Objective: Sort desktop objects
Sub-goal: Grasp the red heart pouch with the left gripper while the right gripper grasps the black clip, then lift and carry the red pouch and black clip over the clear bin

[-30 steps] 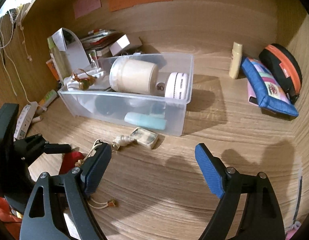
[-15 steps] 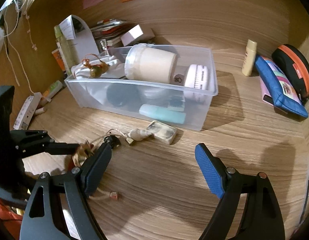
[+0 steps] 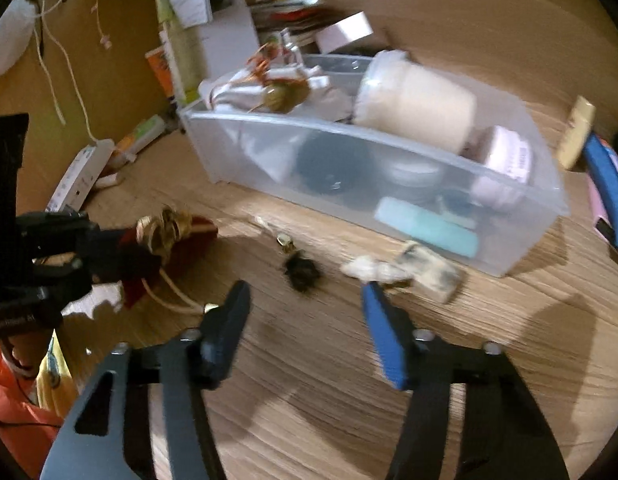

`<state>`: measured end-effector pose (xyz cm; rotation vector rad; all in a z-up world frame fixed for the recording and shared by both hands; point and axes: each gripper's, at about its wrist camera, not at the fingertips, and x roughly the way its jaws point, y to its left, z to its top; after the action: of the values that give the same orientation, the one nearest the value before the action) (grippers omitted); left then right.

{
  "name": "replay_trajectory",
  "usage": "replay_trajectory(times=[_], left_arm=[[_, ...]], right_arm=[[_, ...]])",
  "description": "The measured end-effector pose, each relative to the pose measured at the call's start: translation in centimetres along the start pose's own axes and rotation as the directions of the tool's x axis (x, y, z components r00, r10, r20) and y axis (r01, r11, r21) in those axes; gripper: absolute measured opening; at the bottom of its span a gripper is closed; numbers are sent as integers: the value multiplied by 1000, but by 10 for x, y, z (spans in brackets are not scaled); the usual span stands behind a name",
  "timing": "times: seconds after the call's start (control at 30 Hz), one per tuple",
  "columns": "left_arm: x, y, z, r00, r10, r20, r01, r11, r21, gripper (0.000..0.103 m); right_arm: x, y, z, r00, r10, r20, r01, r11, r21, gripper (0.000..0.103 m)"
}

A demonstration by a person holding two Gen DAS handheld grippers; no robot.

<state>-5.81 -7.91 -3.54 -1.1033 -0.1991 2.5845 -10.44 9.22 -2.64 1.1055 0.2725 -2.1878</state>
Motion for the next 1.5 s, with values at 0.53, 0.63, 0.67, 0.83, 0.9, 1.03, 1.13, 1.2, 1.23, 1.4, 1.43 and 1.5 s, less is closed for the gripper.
replay_trajectory(times=[0.53,0.63,0.67,0.83,0.9,1.03,1.13,1.2,1.23,1.4,1.43,1.5], left_arm=[[-11,-1,10,997,-2,73,2,1000,8,19],[-14,-8,16,996,-13,87,12,1000,16,19],[-15,-10,19,996,-19,92,18,1000,17,19],[-20,-18,31,992,-43,119,41,999,20,19],[-21,-22,38,990,-54,128,51,998,25,19],[-23,-33,51,986,-65,154,58,997,46,19],[-25,-40,61,983,-74,167,65,996,60,19],[-26,-45,69,981,-81,176,70,995,68,19],[-26,-47,73,980,-77,184,65,995,73,19],[-26,-52,95,974,-64,217,46,995,88,19],[-26,-52,97,974,-61,219,42,995,89,19],[-25,-52,104,973,-56,225,37,995,88,19]], right_arm=[[8,12,13,1000,-9,21,10,999,-34,20],[-7,7,14,998,-21,59,22,999,-25,20],[-13,4,15,997,-23,75,24,999,-22,20],[-38,-8,17,990,-51,133,53,999,-10,20],[-48,-13,19,986,-52,156,53,999,2,20],[-66,-24,25,977,-71,201,71,997,5,20],[-75,-30,30,971,-84,223,85,996,3,20],[-79,-33,34,969,-88,231,91,996,-1,20],[-81,-35,37,967,-94,235,98,995,-3,20],[-86,-43,50,959,-109,261,116,993,-10,20],[-86,-44,51,958,-110,264,117,993,-10,20],[-87,-48,55,956,-115,271,123,992,-12,20]])
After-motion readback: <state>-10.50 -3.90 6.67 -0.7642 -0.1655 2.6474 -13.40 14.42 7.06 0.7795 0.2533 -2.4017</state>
